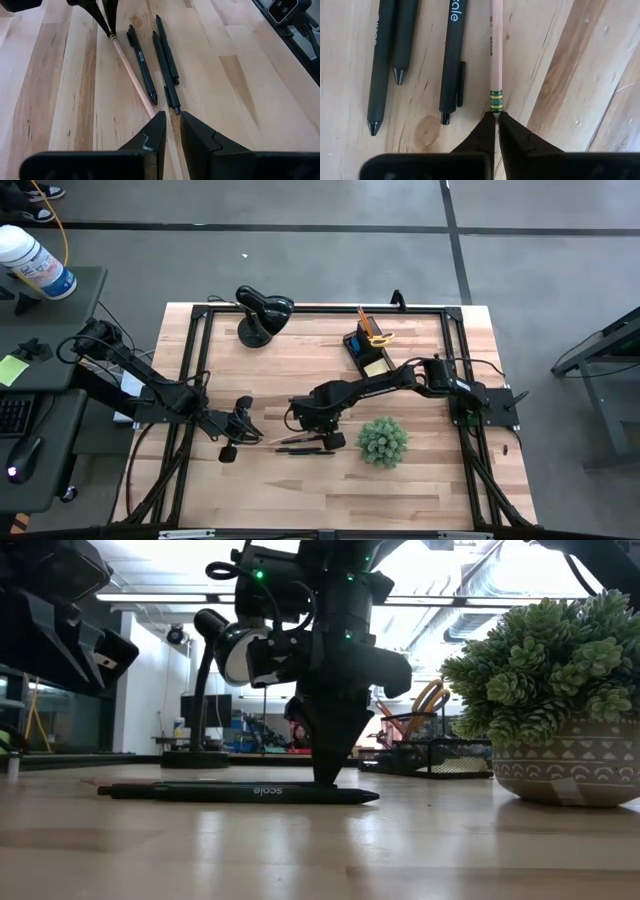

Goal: Pick and place office supplies into organizer
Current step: Put the white pencil into the desk organizer

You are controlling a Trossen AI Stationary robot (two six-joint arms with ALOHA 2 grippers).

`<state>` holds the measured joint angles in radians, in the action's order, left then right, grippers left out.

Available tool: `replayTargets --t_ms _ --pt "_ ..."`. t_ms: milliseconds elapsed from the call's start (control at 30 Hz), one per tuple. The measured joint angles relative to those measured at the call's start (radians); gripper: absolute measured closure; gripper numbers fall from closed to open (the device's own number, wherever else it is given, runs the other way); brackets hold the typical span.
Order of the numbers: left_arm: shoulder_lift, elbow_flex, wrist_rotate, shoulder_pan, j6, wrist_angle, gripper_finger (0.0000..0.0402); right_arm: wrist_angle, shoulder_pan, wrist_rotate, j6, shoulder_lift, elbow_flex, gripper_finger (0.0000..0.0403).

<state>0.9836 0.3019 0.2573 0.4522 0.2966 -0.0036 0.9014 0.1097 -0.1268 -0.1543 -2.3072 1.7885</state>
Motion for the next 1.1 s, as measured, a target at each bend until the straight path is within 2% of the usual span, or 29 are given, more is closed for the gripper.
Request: replayTargets --t_ms 467,733,1100 --pt "0.000 0.000 0.017 0.000 -0.004 0.000 0.0357 0.066 -0.007 0.027 0.008 0.019 -0.003 0.0401" --pt "0.000 0.000 0.019 0.000 -0.007 -0.002 0.0357 0.204 -0.037 0.089 -0.017 0.064 -0.008 0.0402" --pt "0.000 0.000 0.024 0.000 -0.012 -0.008 0.0357 0.213 -0.058 0.119 -0.001 0.132 -0.006 0.0402"
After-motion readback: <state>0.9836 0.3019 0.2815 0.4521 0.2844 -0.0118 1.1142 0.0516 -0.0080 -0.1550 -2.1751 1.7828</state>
